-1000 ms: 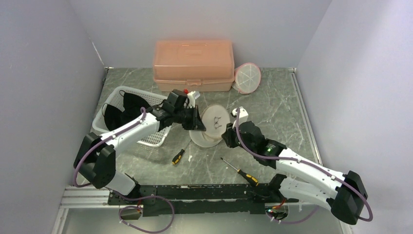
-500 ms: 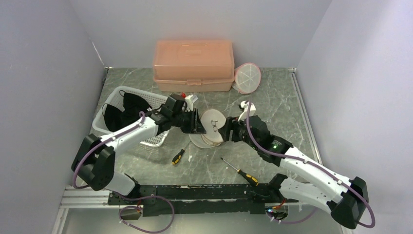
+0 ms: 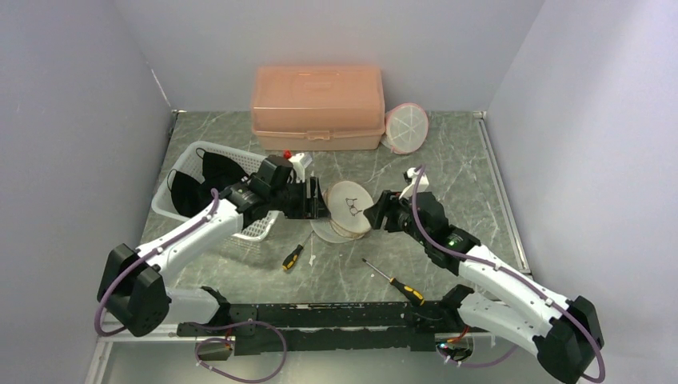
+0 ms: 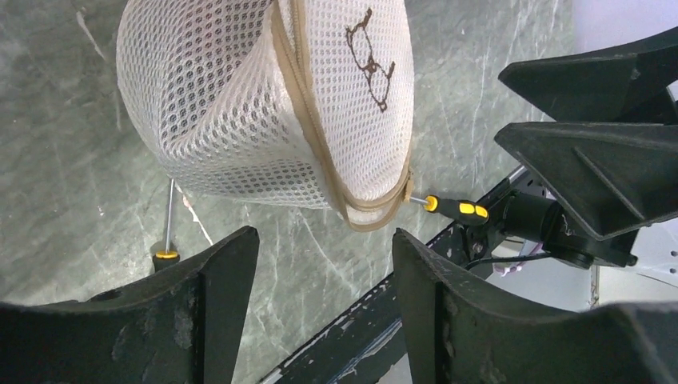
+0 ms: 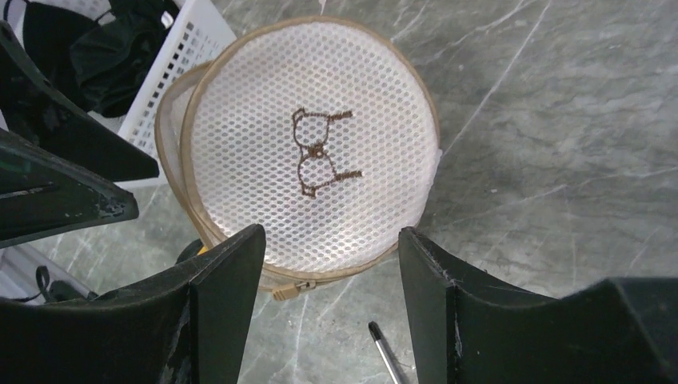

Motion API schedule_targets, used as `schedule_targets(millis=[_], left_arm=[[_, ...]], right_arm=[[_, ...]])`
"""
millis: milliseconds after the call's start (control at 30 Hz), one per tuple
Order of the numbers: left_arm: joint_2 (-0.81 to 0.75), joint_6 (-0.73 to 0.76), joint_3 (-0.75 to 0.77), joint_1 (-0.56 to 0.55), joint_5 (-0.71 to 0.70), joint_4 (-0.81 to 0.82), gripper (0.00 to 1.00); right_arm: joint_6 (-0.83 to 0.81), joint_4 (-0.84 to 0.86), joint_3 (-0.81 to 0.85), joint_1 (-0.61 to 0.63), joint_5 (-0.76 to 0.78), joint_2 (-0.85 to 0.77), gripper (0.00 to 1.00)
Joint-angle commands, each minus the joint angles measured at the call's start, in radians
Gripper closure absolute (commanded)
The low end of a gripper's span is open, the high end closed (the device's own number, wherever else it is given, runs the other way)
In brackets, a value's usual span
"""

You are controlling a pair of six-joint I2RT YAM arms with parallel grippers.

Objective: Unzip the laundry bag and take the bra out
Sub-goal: Unzip the laundry bag at the center of the board.

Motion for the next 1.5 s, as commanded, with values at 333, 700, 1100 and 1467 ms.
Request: schedule_targets(millis=[333, 700, 1100, 1467], left_arm=[[-0.142, -0.611, -0.238, -0.11, -0.103, 0.274, 0.06], [-0.023, -0.844, -0.158, -0.218, -0.295, 0.288, 0.2], [0.142, -0.844, -0.078, -0.221, -0.357, 0.254, 0.51], [0.152, -0.792, -0.115, -0.112, -0.184, 0.367, 0.97]], right_arm=[[0.009, 0.074, -0.051, -0.005, -0.024, -0.005, 0.34], [0.01, 0.048, -0.072, -0.005, -0.002, -0.071, 0.34], [-0.057, 0.085, -0.091, 0.002, -0.182, -0.105, 0.39], [-0.072, 0.059, -0.082, 0.013, -0.265, -0.083, 0.46]])
